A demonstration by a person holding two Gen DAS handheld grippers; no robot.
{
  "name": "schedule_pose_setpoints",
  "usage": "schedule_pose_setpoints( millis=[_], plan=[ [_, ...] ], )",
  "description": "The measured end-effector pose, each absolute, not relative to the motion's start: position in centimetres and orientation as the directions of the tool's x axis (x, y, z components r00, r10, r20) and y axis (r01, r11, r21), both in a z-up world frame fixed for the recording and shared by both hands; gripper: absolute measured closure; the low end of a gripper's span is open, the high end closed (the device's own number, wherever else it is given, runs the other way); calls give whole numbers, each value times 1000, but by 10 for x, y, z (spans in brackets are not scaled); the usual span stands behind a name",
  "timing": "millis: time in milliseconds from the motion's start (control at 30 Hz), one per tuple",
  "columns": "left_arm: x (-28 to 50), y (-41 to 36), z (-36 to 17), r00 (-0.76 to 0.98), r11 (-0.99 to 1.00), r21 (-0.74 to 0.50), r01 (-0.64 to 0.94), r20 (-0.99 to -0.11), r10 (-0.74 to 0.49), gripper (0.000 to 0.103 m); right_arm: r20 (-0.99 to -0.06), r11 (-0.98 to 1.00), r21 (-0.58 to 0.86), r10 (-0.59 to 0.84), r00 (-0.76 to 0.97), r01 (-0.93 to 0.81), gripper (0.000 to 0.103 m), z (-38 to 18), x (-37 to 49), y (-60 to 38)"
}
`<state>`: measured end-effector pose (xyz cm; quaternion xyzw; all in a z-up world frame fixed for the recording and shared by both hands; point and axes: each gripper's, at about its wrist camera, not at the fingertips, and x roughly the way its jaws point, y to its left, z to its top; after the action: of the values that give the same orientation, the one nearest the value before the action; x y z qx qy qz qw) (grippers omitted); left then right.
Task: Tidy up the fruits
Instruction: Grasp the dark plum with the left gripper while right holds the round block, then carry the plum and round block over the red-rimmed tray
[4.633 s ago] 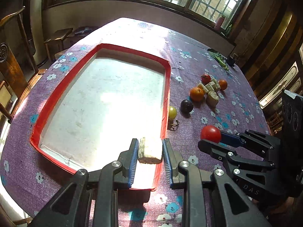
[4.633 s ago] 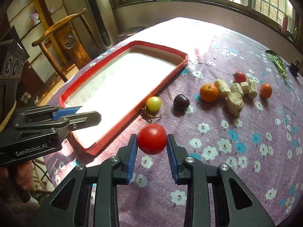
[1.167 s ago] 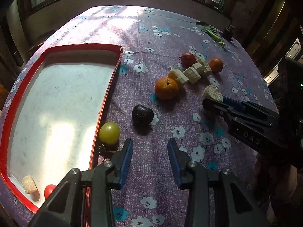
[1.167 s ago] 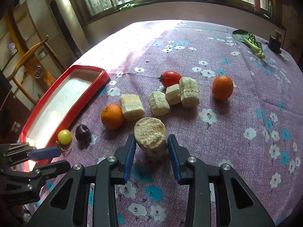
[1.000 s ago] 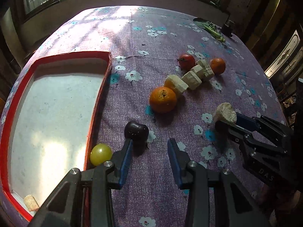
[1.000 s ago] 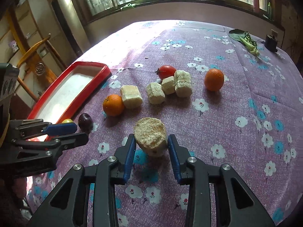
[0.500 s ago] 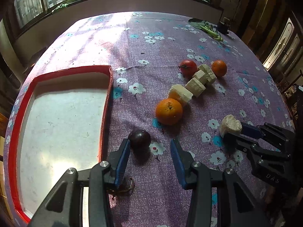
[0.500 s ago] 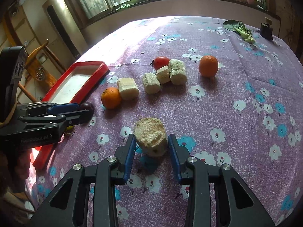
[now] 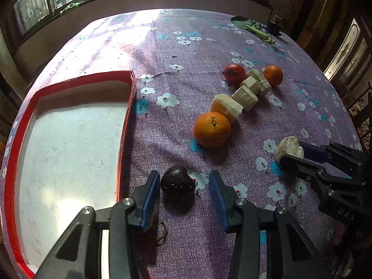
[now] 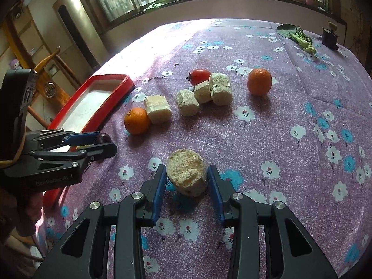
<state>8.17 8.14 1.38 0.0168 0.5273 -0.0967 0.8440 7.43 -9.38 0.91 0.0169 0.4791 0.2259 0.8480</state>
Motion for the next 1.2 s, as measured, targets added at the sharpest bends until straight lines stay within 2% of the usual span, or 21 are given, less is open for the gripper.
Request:
schedule_pose_setpoints(
  millis=[167, 233, 267, 367, 567, 1000, 1167, 1200],
  plan=[
    [78, 79, 13, 459, 983, -52, 175, -879, -128, 58, -807, 893, 247, 404, 431, -376, 67, 7, 78, -93],
    [79, 81, 13, 470, 986, -45, 159, -875, -115, 71, -807, 893, 238, 401, 433, -383, 67, 7, 80, -91],
    [79, 84, 13, 475, 988, -52, 144, -872, -115, 74, -809, 893, 227, 396, 434, -389, 67, 7, 80, -89],
    [78, 97, 13, 473, 986, -141, 93, -865, -168, 74, -813, 893, 202, 382, 439, -402, 68, 8, 78, -87],
    [60, 96, 18, 463, 974, -204, 101, -857, -227, 74, -814, 899, 180, 364, 453, -400, 69, 16, 66, -87],
    [8, 68, 19, 427, 951, -239, 198, -852, -303, 74, -829, 920, 122, 301, 472, -372, 70, 27, 29, -92],
    [4, 73, 17, 426, 951, -248, 187, -852, -306, 74, -828, 930, 196, 326, 456, -310, 69, 24, 33, -101],
    [4, 73, 17, 425, 950, -250, 186, -851, -307, 74, -824, 928, 207, 336, 457, -309, 65, 25, 36, -100]
  ],
)
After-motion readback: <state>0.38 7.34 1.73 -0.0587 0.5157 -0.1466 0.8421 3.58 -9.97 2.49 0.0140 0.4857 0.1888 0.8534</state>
